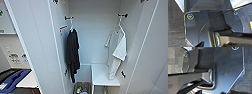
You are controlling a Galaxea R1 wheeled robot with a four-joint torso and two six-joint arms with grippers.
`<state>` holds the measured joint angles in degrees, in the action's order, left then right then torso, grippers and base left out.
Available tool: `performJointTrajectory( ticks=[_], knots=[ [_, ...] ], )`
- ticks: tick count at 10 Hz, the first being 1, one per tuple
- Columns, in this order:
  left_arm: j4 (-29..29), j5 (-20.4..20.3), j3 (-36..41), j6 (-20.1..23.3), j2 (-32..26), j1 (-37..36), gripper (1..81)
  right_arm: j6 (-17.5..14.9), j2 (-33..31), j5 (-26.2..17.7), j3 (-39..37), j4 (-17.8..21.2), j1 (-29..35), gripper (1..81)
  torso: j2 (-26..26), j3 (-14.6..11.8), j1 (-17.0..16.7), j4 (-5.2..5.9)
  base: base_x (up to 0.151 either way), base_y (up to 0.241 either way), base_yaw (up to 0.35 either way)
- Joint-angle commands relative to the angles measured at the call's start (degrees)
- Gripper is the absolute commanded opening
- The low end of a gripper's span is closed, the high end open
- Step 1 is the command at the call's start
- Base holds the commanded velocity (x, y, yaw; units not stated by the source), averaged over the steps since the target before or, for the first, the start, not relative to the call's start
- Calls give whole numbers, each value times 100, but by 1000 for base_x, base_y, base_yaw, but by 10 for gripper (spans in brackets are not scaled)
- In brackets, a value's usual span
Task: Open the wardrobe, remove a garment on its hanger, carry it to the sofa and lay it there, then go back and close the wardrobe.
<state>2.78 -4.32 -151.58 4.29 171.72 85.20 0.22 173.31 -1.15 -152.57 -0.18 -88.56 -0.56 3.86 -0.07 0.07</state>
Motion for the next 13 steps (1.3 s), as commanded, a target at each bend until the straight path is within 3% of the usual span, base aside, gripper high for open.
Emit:
performJointTrajectory(
  ticks=[1, 13],
  knots=[
    [-32, 265, 14, 28, -23, -333, 811, -13, 39, -316, 26, 18, 299, 811, 0, 0, 7, 0, 87, 0, 0],
    [-23, 256, 22, 28, -14, -298, 811, -22, 48, -316, 35, 9, 282, 811, 2, 0, 7, 0, 110, 0, 0]
  ],
)
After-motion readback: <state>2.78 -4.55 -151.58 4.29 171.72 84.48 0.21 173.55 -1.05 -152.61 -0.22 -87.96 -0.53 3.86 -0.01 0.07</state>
